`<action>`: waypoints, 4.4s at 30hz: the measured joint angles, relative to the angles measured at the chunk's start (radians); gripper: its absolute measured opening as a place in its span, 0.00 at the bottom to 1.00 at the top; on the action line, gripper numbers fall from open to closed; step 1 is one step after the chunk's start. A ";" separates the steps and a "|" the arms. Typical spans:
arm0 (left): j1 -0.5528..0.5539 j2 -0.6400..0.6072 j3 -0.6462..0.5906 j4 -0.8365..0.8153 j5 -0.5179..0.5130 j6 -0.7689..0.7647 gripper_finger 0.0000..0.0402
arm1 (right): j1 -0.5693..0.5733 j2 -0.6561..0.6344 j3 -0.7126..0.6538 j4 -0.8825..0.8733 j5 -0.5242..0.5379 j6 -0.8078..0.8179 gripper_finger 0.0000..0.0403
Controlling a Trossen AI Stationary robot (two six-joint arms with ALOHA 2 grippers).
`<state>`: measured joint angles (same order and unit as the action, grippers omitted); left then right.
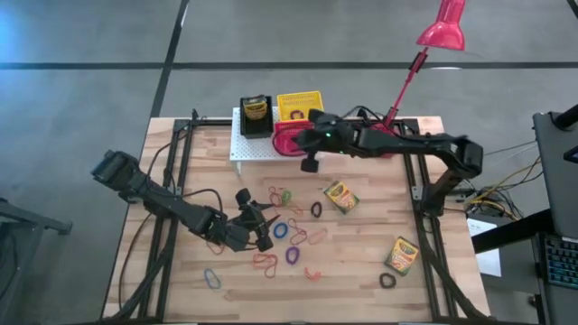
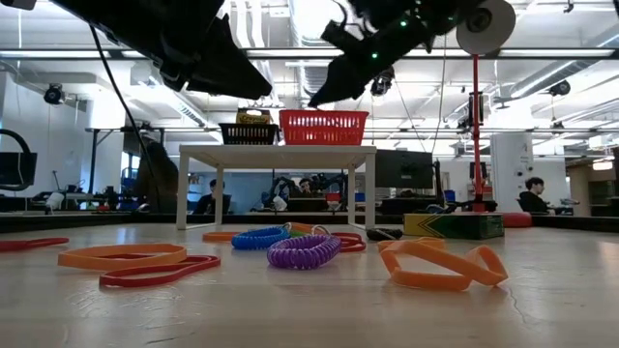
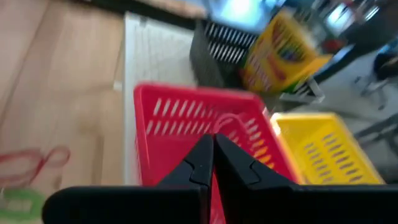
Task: Pick & Place Office Desk Supplies
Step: Put the red rubber band into the red bin on the shelf, then put the black spring keychain into the yellow bin on the shelf
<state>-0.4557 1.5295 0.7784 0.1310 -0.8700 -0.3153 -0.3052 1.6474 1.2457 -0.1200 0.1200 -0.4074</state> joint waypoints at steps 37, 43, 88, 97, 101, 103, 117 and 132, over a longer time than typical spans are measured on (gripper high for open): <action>0.000 0.000 -0.001 0.000 0.010 -0.005 0.41 | 0.256 -0.556 -0.390 -0.333 0.001 0.377 0.32; 0.000 0.000 -0.001 0.000 0.014 -0.005 0.41 | 0.433 -0.666 -0.651 -0.060 0.006 0.492 0.28; 0.067 0.152 0.001 0.187 0.176 0.000 0.41 | 0.370 -0.039 -0.573 0.224 -0.071 0.299 0.54; 0.068 0.153 0.001 0.190 0.180 0.000 0.41 | 0.370 0.092 -0.415 -0.019 -0.103 0.258 0.28; 0.069 0.153 0.001 0.193 0.180 0.000 0.41 | 0.371 0.095 -0.398 -0.057 -0.124 0.244 0.11; 0.069 0.153 0.001 0.194 0.180 0.000 0.41 | 0.368 0.082 -0.399 -0.067 -0.157 0.238 0.05; 0.072 0.153 0.001 0.195 0.179 0.000 0.41 | 0.356 -0.269 -0.360 -0.079 -0.305 0.169 0.05; 0.078 0.153 0.001 0.210 0.179 0.003 0.41 | -0.121 -0.125 0.099 -0.151 -0.318 0.180 0.04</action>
<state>-0.3779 1.6829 0.7795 0.3408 -0.6907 -0.3119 -0.4266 1.5227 1.3448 -0.2706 -0.1977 -0.2277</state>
